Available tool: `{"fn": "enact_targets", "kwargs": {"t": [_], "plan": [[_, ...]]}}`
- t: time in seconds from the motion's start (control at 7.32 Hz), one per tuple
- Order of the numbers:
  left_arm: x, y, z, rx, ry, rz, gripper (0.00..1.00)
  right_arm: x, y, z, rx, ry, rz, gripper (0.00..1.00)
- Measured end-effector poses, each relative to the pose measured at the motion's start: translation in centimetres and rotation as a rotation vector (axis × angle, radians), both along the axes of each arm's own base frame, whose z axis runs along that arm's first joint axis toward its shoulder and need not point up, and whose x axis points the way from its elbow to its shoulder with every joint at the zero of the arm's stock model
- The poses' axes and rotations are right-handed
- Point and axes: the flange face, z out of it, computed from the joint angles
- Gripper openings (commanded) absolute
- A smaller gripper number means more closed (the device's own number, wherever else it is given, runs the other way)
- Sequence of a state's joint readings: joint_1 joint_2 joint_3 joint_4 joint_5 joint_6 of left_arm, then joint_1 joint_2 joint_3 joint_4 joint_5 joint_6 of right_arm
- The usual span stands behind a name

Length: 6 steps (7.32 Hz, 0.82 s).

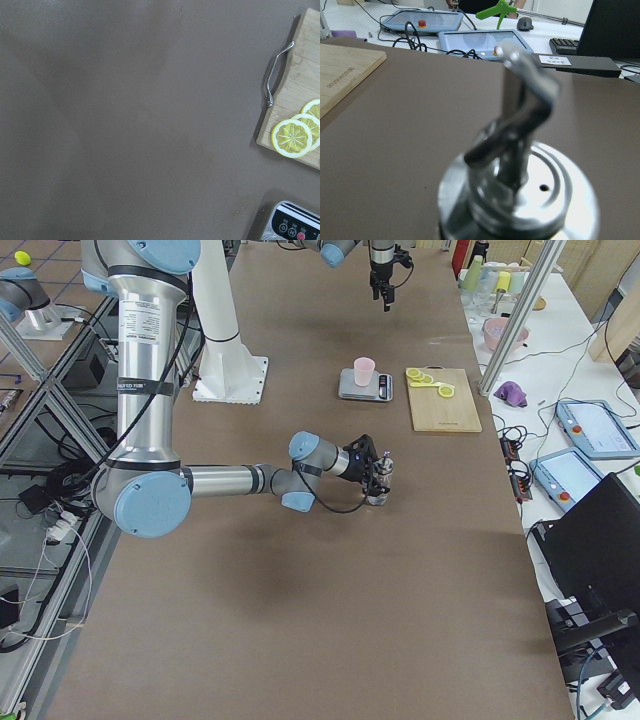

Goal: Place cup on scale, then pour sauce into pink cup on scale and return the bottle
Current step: 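Lift the sauce bottle with the right gripper toward the scale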

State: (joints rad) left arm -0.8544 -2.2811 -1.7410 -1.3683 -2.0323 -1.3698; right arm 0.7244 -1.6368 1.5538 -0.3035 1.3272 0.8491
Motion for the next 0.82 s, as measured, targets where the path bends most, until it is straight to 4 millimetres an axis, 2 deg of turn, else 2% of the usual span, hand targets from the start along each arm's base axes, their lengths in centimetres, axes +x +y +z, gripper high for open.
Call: {"fn": "enact_targets", "kwargs": {"t": [0.41, 0.82], "plan": [[-0.3, -0.2, 0.1, 0.006, -0.002, 0.003, 0.98, 0.0, -0.2, -3.5, 0.044, -0.03, -0.027, 0.0], [-1.0, -0.5, 0.5, 0.016, -0.008, 0.008, 0.98, 0.1, -3.1, -9.0, 0.093, -0.02, -0.104, 0.0]]}}
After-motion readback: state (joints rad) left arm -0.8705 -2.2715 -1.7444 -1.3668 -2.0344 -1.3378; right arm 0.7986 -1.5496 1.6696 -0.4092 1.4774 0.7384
